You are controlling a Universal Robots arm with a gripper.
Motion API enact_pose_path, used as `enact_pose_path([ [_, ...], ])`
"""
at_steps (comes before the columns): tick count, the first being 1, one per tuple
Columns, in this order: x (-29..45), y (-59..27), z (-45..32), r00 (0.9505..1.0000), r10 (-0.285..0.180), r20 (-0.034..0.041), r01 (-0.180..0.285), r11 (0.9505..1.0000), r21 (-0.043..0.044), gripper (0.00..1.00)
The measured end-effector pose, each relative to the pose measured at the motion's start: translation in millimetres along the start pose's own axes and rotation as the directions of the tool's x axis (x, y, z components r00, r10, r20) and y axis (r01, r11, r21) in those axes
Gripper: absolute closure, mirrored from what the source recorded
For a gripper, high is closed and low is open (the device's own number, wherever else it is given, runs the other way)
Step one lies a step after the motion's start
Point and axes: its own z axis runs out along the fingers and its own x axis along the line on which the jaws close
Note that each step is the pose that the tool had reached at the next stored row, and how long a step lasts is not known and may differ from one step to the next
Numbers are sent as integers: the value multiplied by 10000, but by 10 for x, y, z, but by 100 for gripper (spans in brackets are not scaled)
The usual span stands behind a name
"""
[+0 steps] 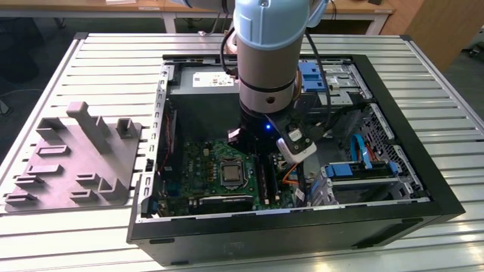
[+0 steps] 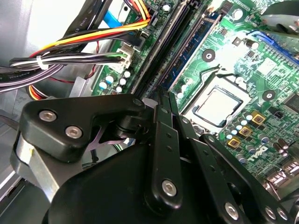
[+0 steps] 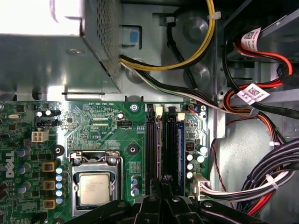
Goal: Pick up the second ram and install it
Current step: 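Insert the second ram into the second slot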
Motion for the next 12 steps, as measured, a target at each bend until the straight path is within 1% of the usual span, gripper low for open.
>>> enact_pose_path([
  [8, 1, -1, 8, 10000, 0, 0, 0, 10000, 0, 89],
  [12, 3, -1, 29, 10000, 0, -1, 0, 10000, 0, 89],
])
